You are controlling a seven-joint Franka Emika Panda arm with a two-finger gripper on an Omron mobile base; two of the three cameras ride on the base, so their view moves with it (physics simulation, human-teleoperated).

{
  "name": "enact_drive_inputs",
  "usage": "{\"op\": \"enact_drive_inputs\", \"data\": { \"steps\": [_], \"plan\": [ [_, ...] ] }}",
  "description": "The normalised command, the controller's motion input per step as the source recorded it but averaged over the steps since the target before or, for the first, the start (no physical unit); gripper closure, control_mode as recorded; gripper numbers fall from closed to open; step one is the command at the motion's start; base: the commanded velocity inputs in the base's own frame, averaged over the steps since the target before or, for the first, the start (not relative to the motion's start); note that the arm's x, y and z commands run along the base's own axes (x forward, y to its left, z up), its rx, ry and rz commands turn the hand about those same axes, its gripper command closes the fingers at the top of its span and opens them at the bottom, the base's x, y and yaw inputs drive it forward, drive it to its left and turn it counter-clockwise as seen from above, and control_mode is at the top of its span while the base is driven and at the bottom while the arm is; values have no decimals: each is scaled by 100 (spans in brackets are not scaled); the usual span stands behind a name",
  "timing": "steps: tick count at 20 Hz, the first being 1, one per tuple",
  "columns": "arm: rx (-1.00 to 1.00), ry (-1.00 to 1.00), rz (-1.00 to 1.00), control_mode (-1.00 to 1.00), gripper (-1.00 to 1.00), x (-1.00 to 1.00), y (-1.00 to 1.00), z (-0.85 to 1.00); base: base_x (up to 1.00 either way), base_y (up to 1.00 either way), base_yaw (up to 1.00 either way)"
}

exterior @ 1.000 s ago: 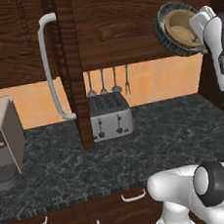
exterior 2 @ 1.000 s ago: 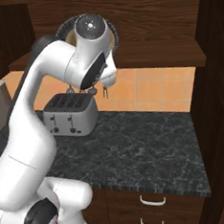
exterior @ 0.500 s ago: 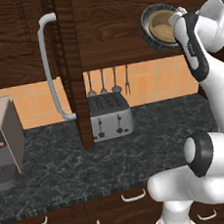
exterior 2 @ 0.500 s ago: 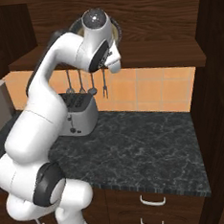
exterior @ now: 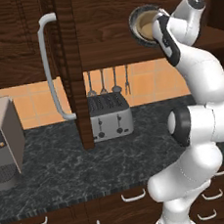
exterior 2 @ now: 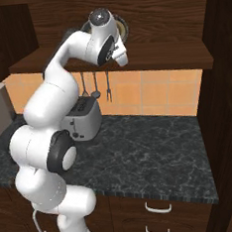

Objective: Pick up the bowls on the counter and stack them on top of one another in the open cabinet. Place the smaller bowl on top of the larger bowl.

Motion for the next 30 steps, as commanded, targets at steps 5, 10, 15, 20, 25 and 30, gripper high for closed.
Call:
{"op": "enact_drive_inputs", "data": {
  "steps": [5, 10, 15, 20, 25, 30],
  "plan": [
    [-4, 0, -2, -100, -100, 50, 0, -5, 0, 0, 0],
    [0, -14, 0, -100, -100, -41, -1, 0, 0, 0, 0],
    [0, -54, 0, -100, -100, -100, 0, -31, 0, 0, 0],
    [0, -38, 0, -100, -100, -100, -4, -96, 0, 0, 0],
    [-10, -1, 0, -100, -100, -100, -9, -100, 0, 0, 0],
    [0, 7, -8, -100, -100, -100, -17, -45, 0, 0, 0]
  ]
}}
